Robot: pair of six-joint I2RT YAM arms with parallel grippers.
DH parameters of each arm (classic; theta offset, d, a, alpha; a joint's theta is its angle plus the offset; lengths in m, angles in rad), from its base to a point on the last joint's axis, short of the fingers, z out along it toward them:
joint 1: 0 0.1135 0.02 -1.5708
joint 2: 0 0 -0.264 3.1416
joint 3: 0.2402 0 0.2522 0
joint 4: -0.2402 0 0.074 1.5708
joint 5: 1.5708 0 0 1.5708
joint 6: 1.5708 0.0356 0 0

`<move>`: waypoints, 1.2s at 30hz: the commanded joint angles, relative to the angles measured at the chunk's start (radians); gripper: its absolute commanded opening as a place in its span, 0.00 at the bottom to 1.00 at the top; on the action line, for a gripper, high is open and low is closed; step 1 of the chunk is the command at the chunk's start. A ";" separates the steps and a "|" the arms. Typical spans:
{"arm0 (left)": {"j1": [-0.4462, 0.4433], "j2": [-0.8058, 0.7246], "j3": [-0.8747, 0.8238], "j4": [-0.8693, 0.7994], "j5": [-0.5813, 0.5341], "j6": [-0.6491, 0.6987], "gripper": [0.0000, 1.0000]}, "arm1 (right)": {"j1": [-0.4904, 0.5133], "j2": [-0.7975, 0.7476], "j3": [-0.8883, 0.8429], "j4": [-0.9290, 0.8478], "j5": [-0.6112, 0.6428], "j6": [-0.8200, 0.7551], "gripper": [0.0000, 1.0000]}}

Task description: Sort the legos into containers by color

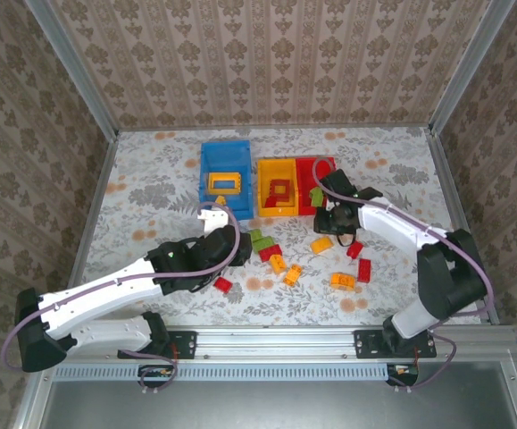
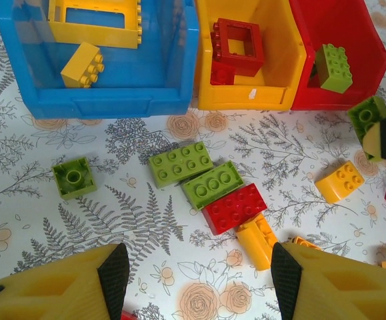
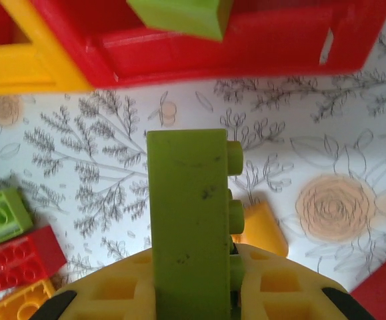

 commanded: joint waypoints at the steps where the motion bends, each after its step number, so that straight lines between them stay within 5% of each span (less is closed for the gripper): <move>1: -0.008 -0.024 0.011 0.009 0.001 0.020 0.61 | -0.017 0.057 0.091 -0.008 -0.024 -0.031 0.09; 24: -0.008 -0.041 -0.012 0.008 0.002 0.022 0.61 | -0.092 0.396 0.506 -0.083 0.030 -0.082 0.09; 28: -0.008 -0.041 -0.013 0.012 0.002 0.020 0.62 | -0.103 0.439 0.548 -0.087 0.062 -0.074 0.16; 36: -0.008 -0.033 0.002 0.006 0.009 0.037 0.62 | -0.108 0.421 0.611 -0.067 0.088 -0.124 0.46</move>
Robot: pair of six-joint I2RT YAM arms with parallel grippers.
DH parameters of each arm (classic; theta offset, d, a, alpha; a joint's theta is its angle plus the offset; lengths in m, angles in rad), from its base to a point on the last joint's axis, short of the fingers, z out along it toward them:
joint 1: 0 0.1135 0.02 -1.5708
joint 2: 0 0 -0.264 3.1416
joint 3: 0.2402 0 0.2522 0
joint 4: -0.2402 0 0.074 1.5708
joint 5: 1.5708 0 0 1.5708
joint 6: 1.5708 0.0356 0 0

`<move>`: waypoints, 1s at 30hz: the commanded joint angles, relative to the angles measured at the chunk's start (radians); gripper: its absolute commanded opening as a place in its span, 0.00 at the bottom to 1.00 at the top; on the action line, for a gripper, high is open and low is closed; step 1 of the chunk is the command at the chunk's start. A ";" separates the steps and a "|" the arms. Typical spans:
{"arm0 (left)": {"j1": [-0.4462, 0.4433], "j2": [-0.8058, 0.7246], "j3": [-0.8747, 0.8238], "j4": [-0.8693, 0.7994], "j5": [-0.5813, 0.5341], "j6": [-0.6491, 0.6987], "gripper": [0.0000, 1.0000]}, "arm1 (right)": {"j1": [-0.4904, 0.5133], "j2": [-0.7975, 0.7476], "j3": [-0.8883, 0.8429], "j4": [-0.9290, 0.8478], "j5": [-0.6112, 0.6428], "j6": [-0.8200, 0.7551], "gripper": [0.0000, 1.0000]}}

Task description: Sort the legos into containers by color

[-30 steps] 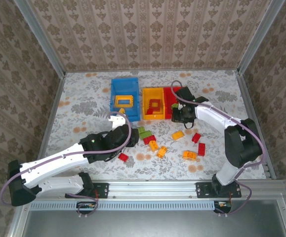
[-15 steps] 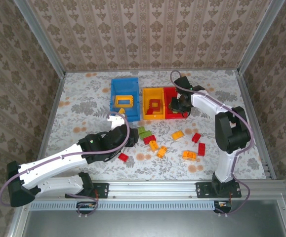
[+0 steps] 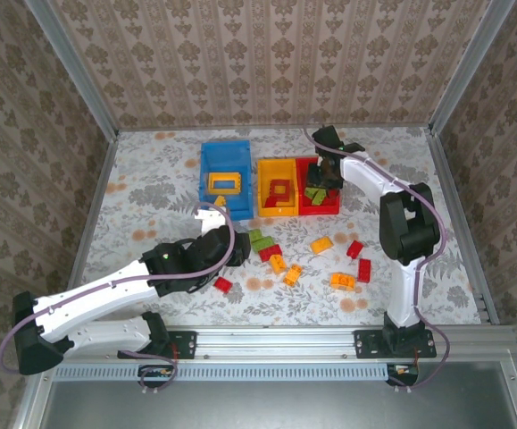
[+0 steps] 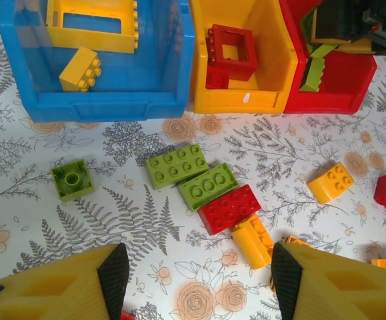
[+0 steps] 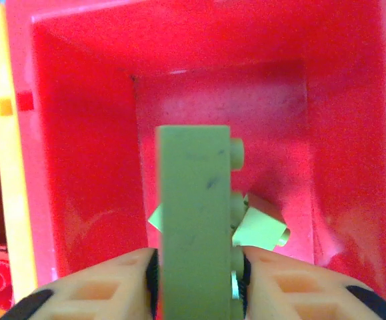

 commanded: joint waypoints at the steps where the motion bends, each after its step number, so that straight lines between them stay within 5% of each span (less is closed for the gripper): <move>1: -0.007 -0.001 0.007 0.004 0.004 0.030 0.62 | -0.003 -0.042 0.043 -0.015 0.031 -0.043 0.48; 7: 0.001 0.022 0.006 0.003 0.015 0.020 0.63 | 0.002 -0.182 -0.037 0.028 0.005 -0.058 0.52; 13: 0.051 0.100 0.011 -0.004 0.119 0.002 0.67 | 0.053 -0.468 -0.295 0.152 -0.001 -0.082 0.52; 20: 0.097 0.210 -0.022 -0.140 0.256 -0.089 0.71 | 0.289 -0.823 -0.696 0.265 -0.083 -0.124 0.61; 24: 0.087 0.164 -0.104 -0.252 0.270 -0.282 0.75 | 0.487 -0.956 -0.870 0.300 -0.102 -0.091 0.67; 30: 0.039 0.020 -0.301 -0.124 0.252 -0.656 0.79 | 0.676 -1.030 -1.004 0.388 -0.114 -0.041 0.74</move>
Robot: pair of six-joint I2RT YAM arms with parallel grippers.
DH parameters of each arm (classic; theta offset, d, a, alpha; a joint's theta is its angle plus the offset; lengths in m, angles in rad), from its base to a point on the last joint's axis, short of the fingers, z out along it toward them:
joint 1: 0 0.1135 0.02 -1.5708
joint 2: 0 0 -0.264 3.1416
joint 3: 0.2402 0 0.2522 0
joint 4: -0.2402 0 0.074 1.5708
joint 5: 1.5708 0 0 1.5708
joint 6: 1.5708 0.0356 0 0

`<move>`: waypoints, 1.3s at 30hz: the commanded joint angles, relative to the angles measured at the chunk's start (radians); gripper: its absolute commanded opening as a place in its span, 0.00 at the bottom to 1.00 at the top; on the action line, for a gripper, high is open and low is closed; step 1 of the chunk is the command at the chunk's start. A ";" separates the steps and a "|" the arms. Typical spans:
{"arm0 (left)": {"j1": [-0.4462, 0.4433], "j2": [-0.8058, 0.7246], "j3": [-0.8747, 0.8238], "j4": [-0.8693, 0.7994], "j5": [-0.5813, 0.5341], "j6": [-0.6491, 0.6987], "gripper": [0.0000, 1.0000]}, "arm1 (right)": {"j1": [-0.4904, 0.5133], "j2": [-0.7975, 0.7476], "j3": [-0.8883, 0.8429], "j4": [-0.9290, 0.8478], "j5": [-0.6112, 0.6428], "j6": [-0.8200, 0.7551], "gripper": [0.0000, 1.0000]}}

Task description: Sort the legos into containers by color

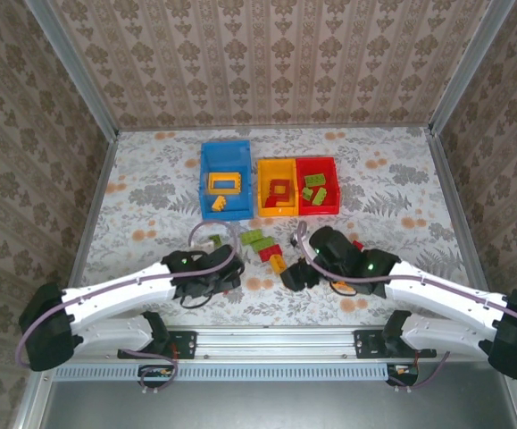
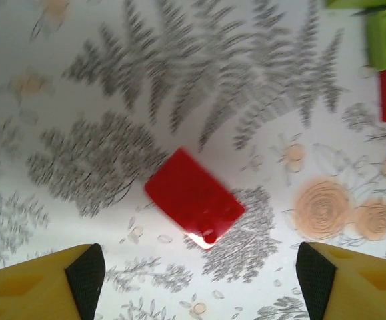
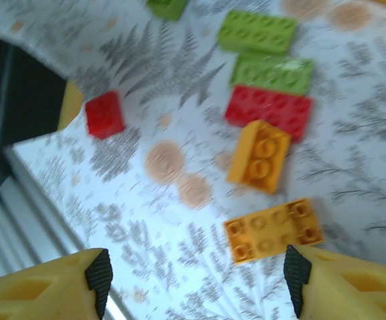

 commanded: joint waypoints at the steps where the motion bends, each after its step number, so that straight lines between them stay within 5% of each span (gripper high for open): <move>1: -0.015 -0.040 -0.070 0.030 -0.015 -0.302 0.79 | 0.066 -0.027 -0.039 0.095 -0.016 0.038 0.74; 5: -0.006 -0.027 -0.105 0.105 -0.057 -0.418 0.78 | 0.138 0.007 -0.014 0.077 0.033 0.039 0.74; 17: 0.057 0.162 -0.077 0.224 0.025 -0.414 0.70 | 0.177 0.046 0.007 0.100 0.060 0.069 0.74; 30: 0.040 0.260 -0.074 0.295 0.031 -0.425 0.36 | 0.177 0.056 0.024 0.091 0.109 0.091 0.72; 34: 0.033 0.218 0.012 0.232 -0.053 -0.306 0.28 | 0.148 -0.010 0.048 0.035 0.222 0.106 0.69; 39: 0.054 0.295 0.325 0.089 -0.133 0.051 0.26 | -0.056 -0.112 0.091 0.031 0.244 0.168 0.66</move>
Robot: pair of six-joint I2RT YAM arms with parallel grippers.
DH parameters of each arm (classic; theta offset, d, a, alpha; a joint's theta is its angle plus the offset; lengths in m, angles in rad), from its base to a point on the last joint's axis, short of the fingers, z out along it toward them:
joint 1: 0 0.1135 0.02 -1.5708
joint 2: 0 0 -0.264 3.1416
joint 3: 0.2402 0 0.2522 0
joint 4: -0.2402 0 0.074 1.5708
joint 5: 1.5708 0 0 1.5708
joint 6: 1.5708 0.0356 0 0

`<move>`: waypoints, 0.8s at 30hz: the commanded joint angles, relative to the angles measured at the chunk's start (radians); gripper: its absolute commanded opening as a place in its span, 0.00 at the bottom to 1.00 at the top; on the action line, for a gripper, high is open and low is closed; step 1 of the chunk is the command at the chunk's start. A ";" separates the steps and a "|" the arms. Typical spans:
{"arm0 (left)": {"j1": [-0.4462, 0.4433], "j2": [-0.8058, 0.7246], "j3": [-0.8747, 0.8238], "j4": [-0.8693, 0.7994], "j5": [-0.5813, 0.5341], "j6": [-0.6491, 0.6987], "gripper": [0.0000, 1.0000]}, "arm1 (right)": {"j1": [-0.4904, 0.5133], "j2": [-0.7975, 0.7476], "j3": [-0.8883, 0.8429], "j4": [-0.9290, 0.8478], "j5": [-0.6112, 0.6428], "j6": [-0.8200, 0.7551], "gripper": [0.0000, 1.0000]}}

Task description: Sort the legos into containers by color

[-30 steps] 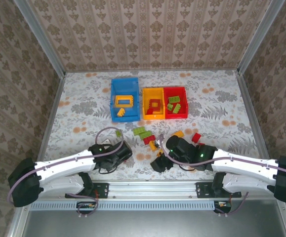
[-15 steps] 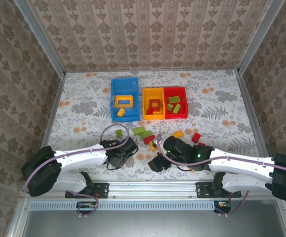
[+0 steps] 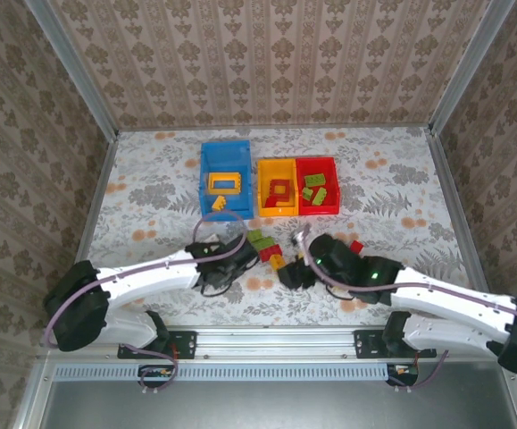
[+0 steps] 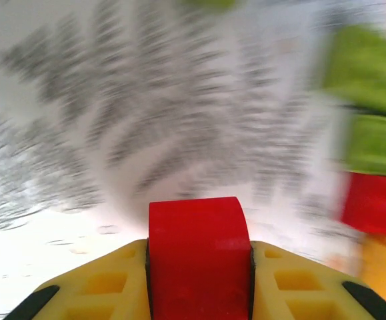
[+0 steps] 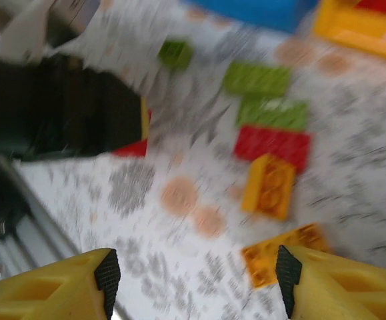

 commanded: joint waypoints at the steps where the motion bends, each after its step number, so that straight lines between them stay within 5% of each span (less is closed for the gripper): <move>1: 0.020 0.070 0.217 -0.077 -0.074 0.301 0.26 | -0.127 -0.045 0.072 -0.016 0.062 0.064 0.65; 9: 0.118 0.426 0.760 -0.209 0.012 0.667 0.24 | -0.366 0.110 0.239 -0.058 -0.024 0.155 0.60; 18: 0.207 0.767 1.120 -0.246 0.143 0.803 0.22 | -0.448 0.190 0.265 -0.052 -0.112 0.227 0.57; 24: 0.223 0.895 1.210 -0.265 0.163 0.815 0.25 | -0.454 0.163 0.240 -0.057 -0.117 0.232 0.57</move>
